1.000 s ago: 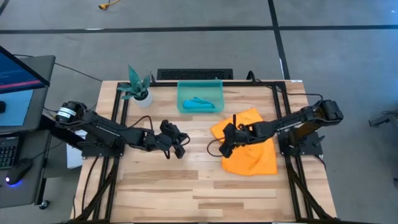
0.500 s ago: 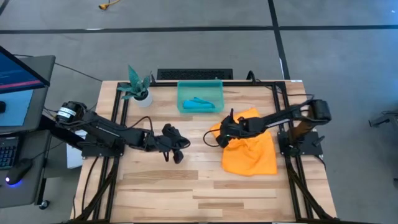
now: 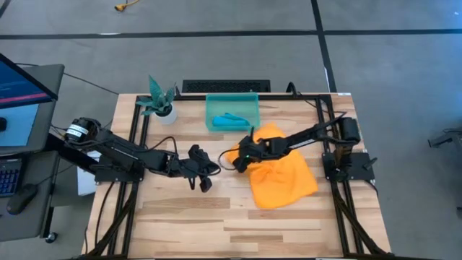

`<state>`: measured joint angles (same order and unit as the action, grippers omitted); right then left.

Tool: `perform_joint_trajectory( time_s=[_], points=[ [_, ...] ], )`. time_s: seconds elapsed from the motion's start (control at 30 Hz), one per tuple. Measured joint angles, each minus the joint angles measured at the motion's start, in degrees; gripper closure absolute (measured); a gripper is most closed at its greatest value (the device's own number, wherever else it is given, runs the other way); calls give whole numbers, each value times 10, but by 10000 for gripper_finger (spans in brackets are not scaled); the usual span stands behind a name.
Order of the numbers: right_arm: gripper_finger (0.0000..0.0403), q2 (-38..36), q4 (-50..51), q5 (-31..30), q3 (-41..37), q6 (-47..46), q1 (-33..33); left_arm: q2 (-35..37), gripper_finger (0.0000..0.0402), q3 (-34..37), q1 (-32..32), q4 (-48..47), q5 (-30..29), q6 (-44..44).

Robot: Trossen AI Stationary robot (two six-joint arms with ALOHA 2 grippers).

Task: Roll microfiber towels into tight, uniform cylinder then place into a basket
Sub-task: Roll the orange microfiber cloth

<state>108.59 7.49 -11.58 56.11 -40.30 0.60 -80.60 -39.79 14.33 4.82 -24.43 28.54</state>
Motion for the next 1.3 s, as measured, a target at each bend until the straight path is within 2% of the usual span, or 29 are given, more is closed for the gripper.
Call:
perform_joint_trajectory(
  time_s=[0.13,0.27,0.37,0.53,0.73,0.97,1.1,1.3],
  points=[
    [283,31,0,13,59,60,-20,-1,372,1,0,-4,3,0],
    [283,29,9,10,98,104,-31,-1,372,1,0,-8,1,0],
    [283,-2,38,3,107,122,-39,-1,372,1,0,-11,1,0],
    [283,-78,145,-3,103,138,-73,-1,372,1,0,-19,1,0],
    [283,-141,254,-3,79,97,-168,-1,372,1,0,-18,1,0],
    [283,-139,256,-1,50,39,-258,-1,372,0,-6,-7,-3,-1],
    [283,-133,254,5,41,26,-264,-1,372,0,-15,-2,-3,-1],
    [283,-94,230,18,43,17,-232,-1,372,0,-27,-1,-4,-16]
  ],
)
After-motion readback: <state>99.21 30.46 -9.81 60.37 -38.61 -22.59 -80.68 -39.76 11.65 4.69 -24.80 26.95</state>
